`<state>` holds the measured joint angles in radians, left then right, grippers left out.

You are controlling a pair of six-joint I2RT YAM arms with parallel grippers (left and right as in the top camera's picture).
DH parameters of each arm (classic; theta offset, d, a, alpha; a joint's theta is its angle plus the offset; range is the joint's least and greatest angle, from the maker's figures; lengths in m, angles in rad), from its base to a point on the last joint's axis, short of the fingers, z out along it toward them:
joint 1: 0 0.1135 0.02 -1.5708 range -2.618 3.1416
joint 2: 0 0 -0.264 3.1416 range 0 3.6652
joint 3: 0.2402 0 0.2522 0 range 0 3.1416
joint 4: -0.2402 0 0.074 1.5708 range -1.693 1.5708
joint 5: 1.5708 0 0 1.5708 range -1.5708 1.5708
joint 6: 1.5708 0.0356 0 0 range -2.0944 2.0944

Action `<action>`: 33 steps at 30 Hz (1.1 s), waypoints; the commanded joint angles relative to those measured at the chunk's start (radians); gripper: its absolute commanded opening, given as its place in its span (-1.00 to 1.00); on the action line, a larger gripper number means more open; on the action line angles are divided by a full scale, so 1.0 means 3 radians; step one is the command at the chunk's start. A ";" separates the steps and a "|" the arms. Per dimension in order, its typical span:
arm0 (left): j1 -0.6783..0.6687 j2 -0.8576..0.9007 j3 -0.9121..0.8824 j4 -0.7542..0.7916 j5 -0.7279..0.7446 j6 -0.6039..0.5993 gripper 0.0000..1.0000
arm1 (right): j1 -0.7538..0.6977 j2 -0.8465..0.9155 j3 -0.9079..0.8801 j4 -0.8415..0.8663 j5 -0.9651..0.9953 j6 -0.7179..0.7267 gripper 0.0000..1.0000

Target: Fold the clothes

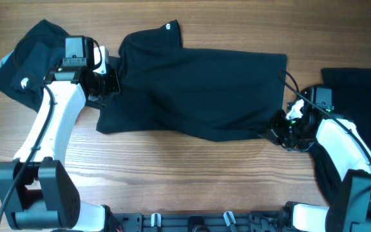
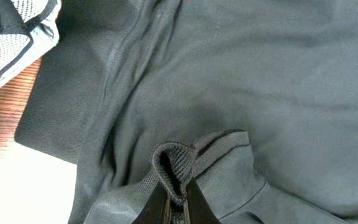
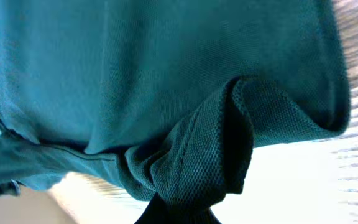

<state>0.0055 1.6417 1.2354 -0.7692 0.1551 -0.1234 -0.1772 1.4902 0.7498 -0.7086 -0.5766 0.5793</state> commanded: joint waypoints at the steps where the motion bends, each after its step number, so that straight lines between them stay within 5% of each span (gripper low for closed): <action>1: -0.0013 -0.0034 0.0052 0.0009 -0.0116 0.0052 -0.92 | -0.0216 0.0006 0.0041 0.0055 -0.0107 0.0165 -0.92; 11: -0.0013 -0.0034 0.0052 0.0079 -0.0158 0.0140 -0.92 | -0.0763 0.0006 0.0041 -0.0067 -0.0601 -0.0436 -0.91; 26: -0.0013 -0.0029 0.0046 0.0360 -0.0159 0.0139 -0.92 | -0.0763 0.0006 0.0041 0.0315 -0.0674 -0.0263 -0.86; 28: -0.0013 -0.0017 0.0046 0.0399 -0.0160 0.0139 -0.85 | -0.0763 0.0006 0.0041 0.0322 -0.0674 -0.0264 -0.73; 30: -0.0013 0.0015 0.0046 0.0432 -0.0160 0.0139 -0.43 | -0.0763 0.0006 0.0041 0.0392 -0.0670 -0.0280 -0.22; 33: -0.0004 0.0058 0.0046 0.0345 -0.0300 0.0139 -0.08 | -0.0767 0.0006 0.0041 0.0514 -0.0373 -0.0445 0.00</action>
<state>0.0055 1.6421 1.2354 -0.6456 0.1154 -0.0910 -0.4030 1.4902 0.7498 -0.5728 -0.7677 0.4927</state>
